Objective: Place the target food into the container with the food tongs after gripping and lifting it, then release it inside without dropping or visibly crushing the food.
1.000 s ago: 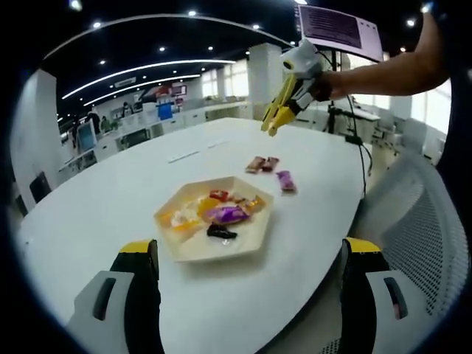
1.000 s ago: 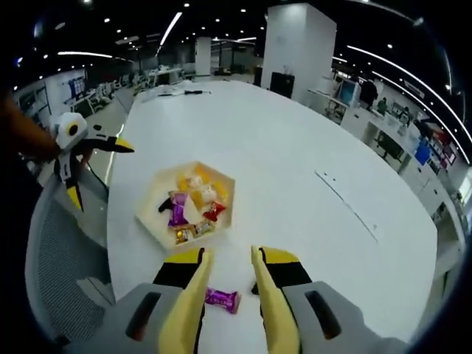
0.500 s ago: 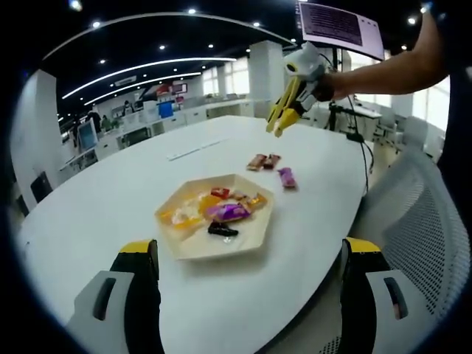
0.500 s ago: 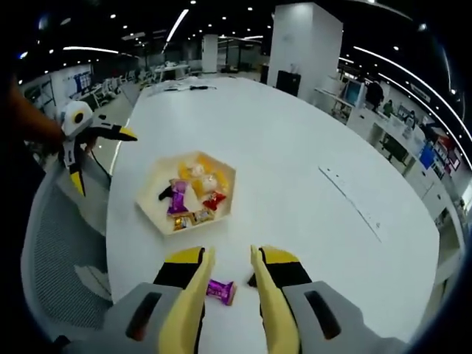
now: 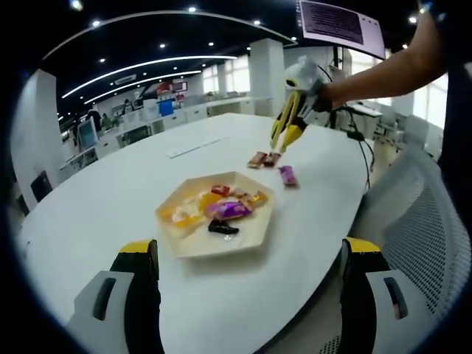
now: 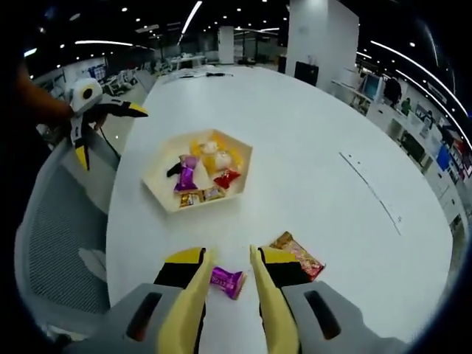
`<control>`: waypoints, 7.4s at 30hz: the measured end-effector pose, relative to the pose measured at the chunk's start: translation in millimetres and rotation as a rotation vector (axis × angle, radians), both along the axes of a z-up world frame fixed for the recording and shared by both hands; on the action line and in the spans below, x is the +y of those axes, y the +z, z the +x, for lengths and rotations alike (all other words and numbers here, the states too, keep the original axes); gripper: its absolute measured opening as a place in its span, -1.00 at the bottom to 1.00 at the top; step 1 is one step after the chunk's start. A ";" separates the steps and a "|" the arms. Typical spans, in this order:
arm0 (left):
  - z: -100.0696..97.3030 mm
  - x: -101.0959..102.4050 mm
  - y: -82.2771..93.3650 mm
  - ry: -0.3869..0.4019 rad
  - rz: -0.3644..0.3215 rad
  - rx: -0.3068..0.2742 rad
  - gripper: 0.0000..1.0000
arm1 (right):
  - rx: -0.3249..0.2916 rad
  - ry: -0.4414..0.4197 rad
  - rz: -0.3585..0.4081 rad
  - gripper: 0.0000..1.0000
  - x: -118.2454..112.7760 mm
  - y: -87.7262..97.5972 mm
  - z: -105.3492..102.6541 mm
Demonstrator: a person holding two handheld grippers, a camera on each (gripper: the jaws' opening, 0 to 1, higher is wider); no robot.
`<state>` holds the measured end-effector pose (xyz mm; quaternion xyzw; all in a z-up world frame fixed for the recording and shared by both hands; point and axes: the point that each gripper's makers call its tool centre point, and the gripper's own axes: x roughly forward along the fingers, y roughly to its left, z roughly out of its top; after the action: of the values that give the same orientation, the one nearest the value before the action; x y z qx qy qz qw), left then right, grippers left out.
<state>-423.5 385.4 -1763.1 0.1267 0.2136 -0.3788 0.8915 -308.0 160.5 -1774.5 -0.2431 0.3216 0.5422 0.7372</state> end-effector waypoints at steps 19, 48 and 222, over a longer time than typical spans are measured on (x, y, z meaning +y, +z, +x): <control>0.9 1.3 -3.1 0.010 0.011 0.014 0.98 | 0.094 0.112 -0.092 -0.45 -8.6 -37.6 -7.4; 0.8 1.1 -2.6 0.008 0.006 0.012 0.98 | 0.110 -0.048 -0.103 -0.45 -18.0 -44.0 -21.9; 2.5 3.4 6.7 0.025 -0.020 -0.014 0.97 | -0.044 -0.205 -0.032 -0.55 160.6 48.6 31.0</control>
<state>-421.0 388.8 -1756.5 0.1179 0.2052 -0.3690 0.8988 -277.1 321.1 -1725.8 -0.2327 0.3370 0.4533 0.7917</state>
